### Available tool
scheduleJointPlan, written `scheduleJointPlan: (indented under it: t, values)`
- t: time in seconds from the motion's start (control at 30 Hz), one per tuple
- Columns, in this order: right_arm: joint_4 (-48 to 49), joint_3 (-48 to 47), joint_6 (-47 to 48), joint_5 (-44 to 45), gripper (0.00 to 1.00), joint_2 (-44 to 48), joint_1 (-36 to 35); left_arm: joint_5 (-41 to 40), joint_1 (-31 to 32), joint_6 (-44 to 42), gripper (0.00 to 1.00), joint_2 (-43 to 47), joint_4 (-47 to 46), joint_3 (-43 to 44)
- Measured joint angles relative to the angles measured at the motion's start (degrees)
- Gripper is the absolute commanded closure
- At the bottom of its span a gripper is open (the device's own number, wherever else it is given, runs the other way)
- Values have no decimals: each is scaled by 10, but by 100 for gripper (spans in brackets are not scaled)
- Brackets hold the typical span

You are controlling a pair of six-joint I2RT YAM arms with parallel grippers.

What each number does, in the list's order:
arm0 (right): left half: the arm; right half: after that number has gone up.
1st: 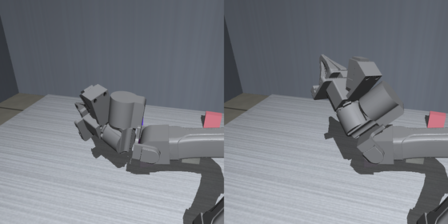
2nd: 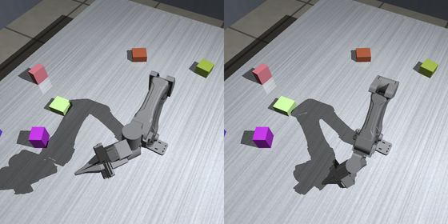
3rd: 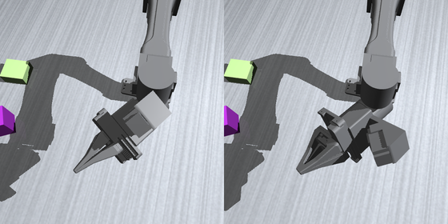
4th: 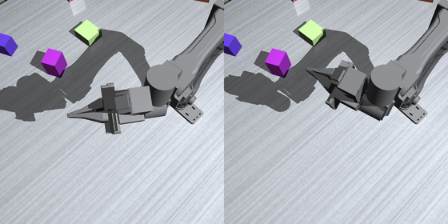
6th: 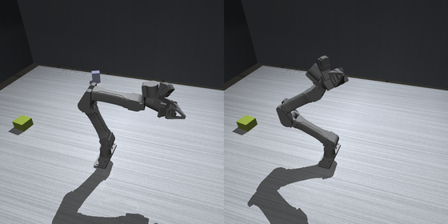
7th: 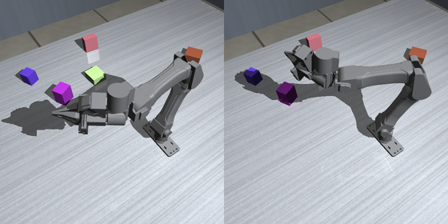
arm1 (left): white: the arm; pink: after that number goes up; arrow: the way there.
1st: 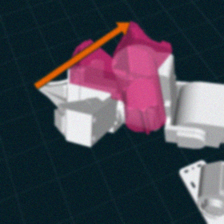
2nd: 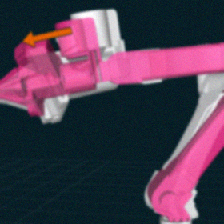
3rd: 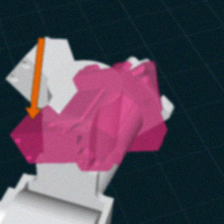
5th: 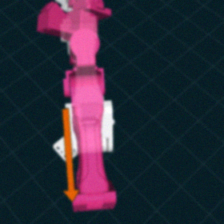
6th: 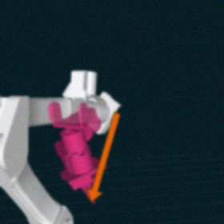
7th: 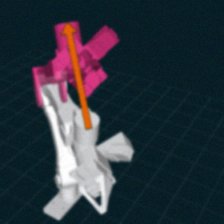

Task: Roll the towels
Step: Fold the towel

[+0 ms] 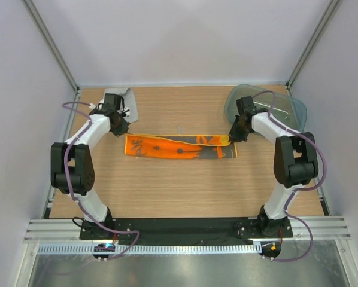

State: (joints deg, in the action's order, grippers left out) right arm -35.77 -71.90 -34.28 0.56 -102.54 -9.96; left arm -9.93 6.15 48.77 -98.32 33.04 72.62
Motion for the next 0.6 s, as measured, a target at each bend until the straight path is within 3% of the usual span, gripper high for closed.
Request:
scheduleJointPlan:
  t: [0.07, 0.17, 0.2, 0.3, 0.43, 0.53, 0.6]
  values:
    - [0, -3, 0, -6, 95, -8, 3, -1, 0, -1, 100, -17, 0, 15]
    - [1, -19, 1, -10, 80, -23, 4, -2, -1, -5, 100, -49, 0, 39]
    - [1, -26, 1, -10, 60, -28, 4, -2, -1, -9, 100, -63, 1, 49]
    - [2, -48, 3, -10, 34, -47, 5, -1, -2, -18, 87, -106, 8, 84]
    - [-3, -63, 10, -2, 18, -51, 7, -2, -5, -35, 40, -142, 26, 122]
    - [-8, -65, 15, 15, 15, -39, 7, -10, -7, -42, 31, -126, 40, 122]
    - [-17, -64, 17, 25, 15, -19, 7, -17, -7, -44, 37, -104, 48, 122]
